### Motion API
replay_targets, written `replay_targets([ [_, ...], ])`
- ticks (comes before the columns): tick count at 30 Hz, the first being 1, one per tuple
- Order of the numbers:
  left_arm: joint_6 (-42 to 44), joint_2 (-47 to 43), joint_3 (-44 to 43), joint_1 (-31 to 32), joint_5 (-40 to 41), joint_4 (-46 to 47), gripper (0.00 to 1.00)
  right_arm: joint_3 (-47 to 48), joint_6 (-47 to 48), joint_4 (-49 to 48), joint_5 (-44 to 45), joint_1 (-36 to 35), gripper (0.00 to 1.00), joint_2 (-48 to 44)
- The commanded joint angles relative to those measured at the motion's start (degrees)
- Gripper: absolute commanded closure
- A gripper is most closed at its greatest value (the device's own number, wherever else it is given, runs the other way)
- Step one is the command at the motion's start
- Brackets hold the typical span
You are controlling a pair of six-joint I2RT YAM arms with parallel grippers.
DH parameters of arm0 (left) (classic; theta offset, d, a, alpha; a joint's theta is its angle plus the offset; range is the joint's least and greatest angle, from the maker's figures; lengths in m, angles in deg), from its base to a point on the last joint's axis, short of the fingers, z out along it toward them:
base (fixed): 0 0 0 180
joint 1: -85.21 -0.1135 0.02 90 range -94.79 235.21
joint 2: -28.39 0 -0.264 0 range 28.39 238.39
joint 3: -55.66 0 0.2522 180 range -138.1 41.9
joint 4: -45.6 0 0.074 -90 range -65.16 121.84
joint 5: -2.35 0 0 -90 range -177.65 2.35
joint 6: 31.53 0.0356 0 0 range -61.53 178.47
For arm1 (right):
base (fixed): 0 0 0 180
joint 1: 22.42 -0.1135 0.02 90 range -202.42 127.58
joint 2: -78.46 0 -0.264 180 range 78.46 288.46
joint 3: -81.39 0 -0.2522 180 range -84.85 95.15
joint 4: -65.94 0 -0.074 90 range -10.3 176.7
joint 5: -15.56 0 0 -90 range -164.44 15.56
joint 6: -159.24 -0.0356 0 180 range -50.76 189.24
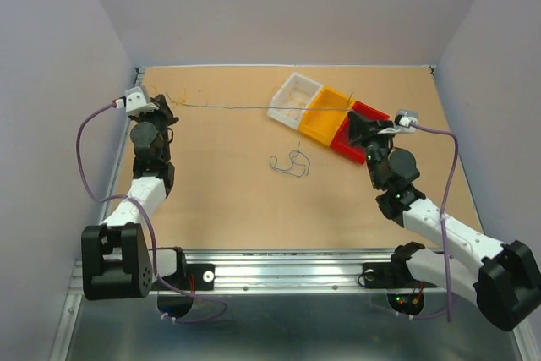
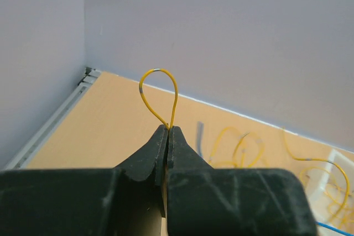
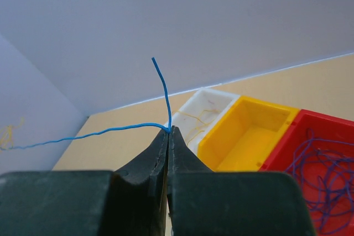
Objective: Untangle the cables
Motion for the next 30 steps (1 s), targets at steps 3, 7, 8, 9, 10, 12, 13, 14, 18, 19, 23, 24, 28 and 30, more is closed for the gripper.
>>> replay_targets([
  [3, 0.34, 3.75, -4.89, -2.78, 1.28, 4.75, 1.0, -4.42, 0.85, 9.93, 7.57, -0.04, 1.0, -12.64],
  [7, 1.4, 6.83, -5.94, -2.96, 2.16, 5.45, 1.0, -4.96, 1.64, 14.67, 6.26, 0.05, 1.0, -19.68],
  [8, 1.84, 8.31, -6.64, -3.05, 2.33, 5.36, 1.0, -4.61, 1.9, 15.82, 5.65, 0.05, 1.0, -21.35],
  [9, 2.1, 9.02, -7.08, -3.14, 2.6, 5.28, 1.0, -4.43, 2.07, 17.49, 5.29, 0.05, 0.99, -21.8],
  [10, 2.37, 9.73, -7.44, -3.22, 2.77, 5.28, 1.0, -4.25, 2.25, 17.76, 4.85, 0.05, 0.99, -22.24],
  [12, 2.72, 11.14, -7.97, -3.31, 1.82, 5.27, 1.0, -3.73, 3.39, 18.2, 2.4, 0.05, 0.99, -21.63],
  [13, 2.63, 11.57, -8.14, -3.31, 1.55, 5.36, 1.0, -3.03, 3.22, 18.29, 1.95, 0.05, 1.0, -21.02],
  [14, 2.63, 11.93, -8.23, -3.31, 1.28, 5.36, 1.0, -2.67, 3.13, 18.38, 2.04, 0.05, 1.0, -20.58],
  [18, 3.77, 13.51, -9.55, -3.66, 3.13, 4.57, 1.0, -2.32, 2.25, 18.29, 1.25, 0.05, 0.99, -20.75],
  [19, 4.21, 13.77, -9.55, -3.75, 2.95, 4.66, 1.0, -2.06, 2.34, 18.29, 0.03, -0.04, 0.99, -20.92],
  [23, 4.04, 12.55, -7.97, -3.66, -5.2, 7.03, 1.0, 1.0, 4.09, 18.38, -7.01, 0.05, 1.0, -18.47],
  [24, 3.78, 12.2, -7.71, -3.75, -6.79, 7.38, 1.0, 1.72, 4.27, 18.29, -7.36, 0.05, 0.99, -17.25],
  [28, 2.98, 10.88, -6.74, -3.58, -12.51, 8.18, 1.0, 6.19, 6.73, 17.07, -5.88, 0.05, 0.99, -9.61],
  [30, 2.55, 10.26, -6.39, -3.58, -13.13, 8.26, 1.0, 8.39, 7.43, 16.71, -5.52, 0.05, 0.99, -7.22],
])
